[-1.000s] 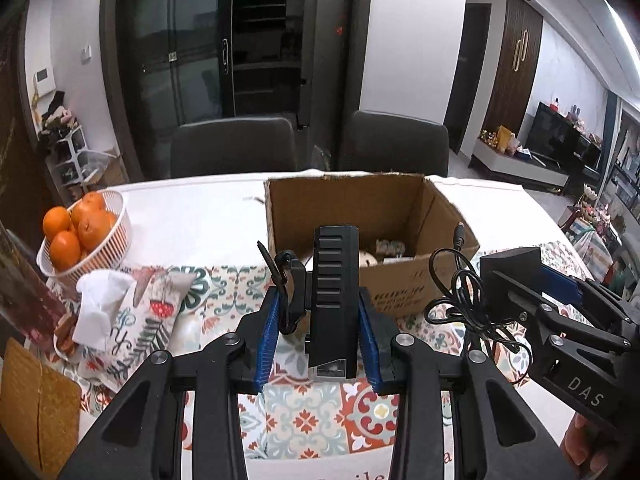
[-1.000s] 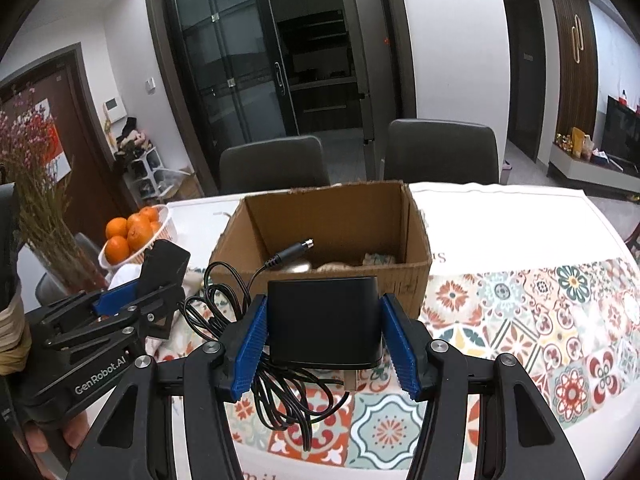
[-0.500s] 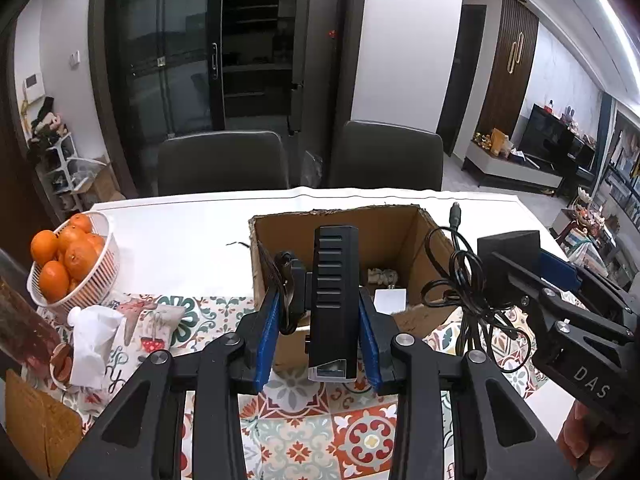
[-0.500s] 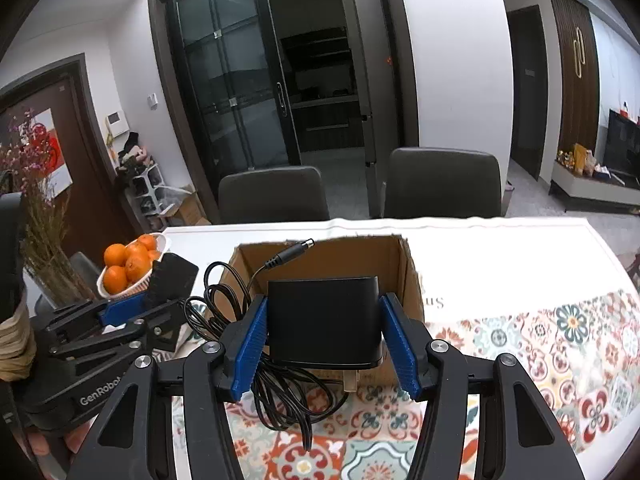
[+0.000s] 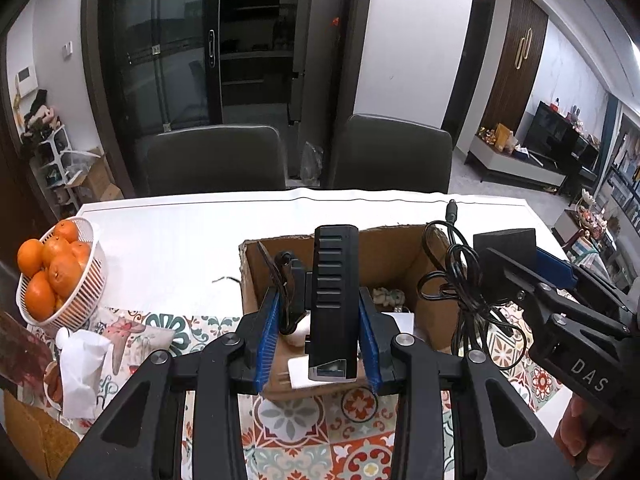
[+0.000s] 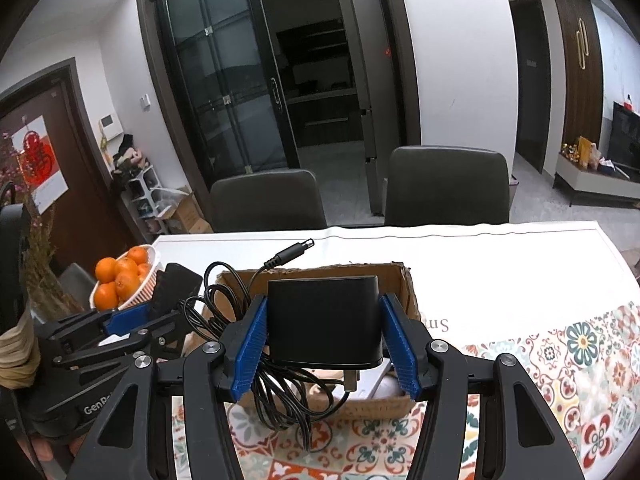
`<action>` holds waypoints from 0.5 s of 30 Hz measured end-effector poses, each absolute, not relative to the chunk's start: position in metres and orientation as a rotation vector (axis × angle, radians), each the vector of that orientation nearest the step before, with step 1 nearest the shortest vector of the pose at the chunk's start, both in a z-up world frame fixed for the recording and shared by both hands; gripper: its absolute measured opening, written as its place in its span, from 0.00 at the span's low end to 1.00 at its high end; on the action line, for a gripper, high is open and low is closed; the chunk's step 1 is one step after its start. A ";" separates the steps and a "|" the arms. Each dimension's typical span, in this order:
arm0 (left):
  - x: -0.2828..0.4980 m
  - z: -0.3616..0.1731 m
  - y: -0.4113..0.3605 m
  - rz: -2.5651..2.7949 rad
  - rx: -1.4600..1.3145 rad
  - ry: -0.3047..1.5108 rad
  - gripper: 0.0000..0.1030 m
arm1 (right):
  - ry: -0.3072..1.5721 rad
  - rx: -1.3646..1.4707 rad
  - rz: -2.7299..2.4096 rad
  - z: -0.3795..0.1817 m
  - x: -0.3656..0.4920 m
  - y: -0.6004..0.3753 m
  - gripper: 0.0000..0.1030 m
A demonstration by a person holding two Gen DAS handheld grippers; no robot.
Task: Organize rigid objects
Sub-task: 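Carry charger and adapter with cable into the box and open both tools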
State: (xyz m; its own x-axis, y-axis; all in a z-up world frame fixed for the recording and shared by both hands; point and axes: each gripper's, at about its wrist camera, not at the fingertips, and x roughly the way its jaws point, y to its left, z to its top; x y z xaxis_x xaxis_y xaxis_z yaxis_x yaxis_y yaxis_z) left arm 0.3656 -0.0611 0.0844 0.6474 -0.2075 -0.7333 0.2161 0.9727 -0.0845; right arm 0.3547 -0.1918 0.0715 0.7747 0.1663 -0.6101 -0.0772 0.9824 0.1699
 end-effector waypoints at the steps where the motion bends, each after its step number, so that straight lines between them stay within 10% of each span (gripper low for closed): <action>1: 0.369 0.083 -0.062 -0.241 0.013 0.837 0.35 | 0.681 0.138 0.132 0.069 0.360 -0.193 0.55; 15: 0.415 0.043 -0.077 -0.254 0.034 0.983 0.35 | 0.787 0.162 0.133 0.037 0.409 -0.201 0.55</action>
